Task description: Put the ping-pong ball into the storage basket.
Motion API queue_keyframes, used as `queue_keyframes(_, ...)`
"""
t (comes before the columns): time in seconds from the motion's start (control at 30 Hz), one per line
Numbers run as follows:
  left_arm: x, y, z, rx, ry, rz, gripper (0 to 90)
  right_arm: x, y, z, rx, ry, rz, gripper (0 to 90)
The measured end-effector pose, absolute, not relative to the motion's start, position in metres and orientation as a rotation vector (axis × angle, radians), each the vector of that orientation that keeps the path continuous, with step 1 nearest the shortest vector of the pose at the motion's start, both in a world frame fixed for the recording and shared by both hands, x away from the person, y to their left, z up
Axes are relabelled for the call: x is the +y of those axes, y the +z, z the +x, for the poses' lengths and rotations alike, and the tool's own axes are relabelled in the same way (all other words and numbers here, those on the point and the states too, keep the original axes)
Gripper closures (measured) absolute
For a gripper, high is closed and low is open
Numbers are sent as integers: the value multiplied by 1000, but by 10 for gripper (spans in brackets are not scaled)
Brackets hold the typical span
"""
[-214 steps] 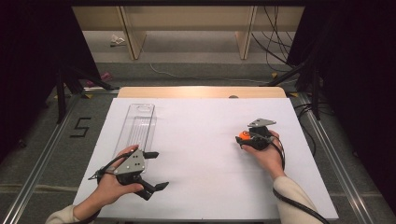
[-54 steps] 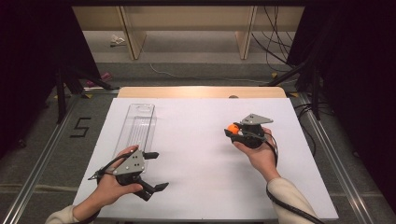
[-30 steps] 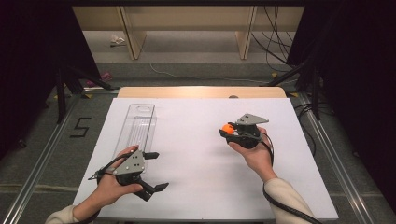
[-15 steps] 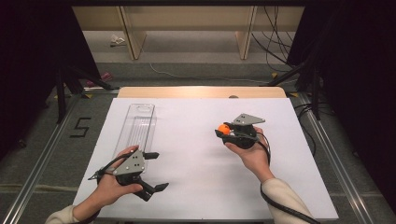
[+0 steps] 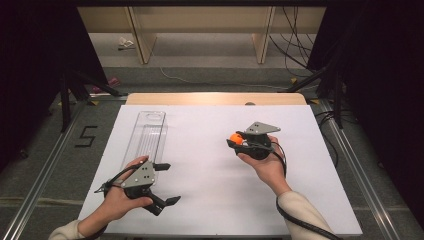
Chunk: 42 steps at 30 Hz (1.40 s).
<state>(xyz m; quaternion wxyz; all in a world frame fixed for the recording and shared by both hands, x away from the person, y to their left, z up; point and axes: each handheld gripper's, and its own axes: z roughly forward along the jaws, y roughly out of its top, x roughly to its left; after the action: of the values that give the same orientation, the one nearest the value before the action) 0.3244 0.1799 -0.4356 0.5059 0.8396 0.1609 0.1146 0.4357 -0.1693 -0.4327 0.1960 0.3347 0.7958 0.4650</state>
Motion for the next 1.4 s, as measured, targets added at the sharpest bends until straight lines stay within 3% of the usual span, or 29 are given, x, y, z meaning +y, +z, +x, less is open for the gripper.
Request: queue_keyframes(1.4, 180, -436, 324, 386, 277, 2025, 0, -148, -430, 433, 2262, 1334, 885, 516)
